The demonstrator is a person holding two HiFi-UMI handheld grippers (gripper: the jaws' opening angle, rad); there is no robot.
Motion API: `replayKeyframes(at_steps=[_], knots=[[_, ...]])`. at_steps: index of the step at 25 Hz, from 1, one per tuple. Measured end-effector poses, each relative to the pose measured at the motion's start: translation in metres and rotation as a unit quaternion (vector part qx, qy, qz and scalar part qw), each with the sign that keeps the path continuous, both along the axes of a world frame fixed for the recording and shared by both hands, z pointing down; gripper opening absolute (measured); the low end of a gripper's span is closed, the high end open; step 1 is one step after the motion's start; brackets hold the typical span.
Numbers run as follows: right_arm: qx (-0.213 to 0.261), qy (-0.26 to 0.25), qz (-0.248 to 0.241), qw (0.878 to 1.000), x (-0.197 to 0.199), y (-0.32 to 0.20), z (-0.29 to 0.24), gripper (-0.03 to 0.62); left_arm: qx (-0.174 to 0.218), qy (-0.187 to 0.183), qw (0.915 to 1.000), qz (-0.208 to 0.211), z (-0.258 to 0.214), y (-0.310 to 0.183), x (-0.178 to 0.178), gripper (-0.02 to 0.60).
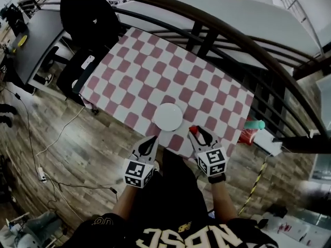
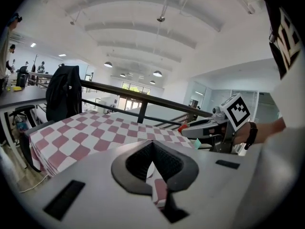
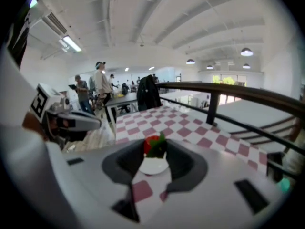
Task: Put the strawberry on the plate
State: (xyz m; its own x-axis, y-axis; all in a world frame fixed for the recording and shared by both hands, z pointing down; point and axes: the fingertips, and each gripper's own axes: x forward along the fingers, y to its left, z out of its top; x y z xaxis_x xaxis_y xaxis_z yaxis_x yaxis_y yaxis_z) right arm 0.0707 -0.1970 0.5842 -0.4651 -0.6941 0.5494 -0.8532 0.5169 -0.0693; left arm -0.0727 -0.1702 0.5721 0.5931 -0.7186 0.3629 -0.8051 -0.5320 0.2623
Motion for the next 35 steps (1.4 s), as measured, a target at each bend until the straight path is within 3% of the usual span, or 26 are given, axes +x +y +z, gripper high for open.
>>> replayKeyframes(at_steps=[6, 12, 24, 28, 35], knots=[[-0.045, 0.053, -0.074, 0.995, 0.008, -0.013, 0.043, 0.147, -0.031, -0.018, 0.9994, 0.005, 0.031, -0.012, 0.008, 0.009], [-0.074, 0.097, -0.159, 0.98, 0.006, -0.028, 0.084, 0.147, -0.05, -0.04, 0.9979, 0.005, 0.058, -0.032, 0.004, 0.009], [-0.091, 0.116, -0.298, 0.943, -0.059, -0.042, 0.138, 0.147, -0.093, -0.054, 0.9941, -0.012, 0.097, -0.047, -0.006, 0.009], [-0.1, 0.12, -0.326, 0.933, -0.079, -0.043, 0.154, 0.147, -0.104, -0.052, 0.9932, -0.008, 0.106, -0.046, 0.001, 0.008], [-0.117, 0.137, -0.334, 0.925, -0.092, -0.045, 0.178, 0.147, -0.115, -0.05, 0.992, -0.015, 0.116, -0.051, 0.006, 0.009]])
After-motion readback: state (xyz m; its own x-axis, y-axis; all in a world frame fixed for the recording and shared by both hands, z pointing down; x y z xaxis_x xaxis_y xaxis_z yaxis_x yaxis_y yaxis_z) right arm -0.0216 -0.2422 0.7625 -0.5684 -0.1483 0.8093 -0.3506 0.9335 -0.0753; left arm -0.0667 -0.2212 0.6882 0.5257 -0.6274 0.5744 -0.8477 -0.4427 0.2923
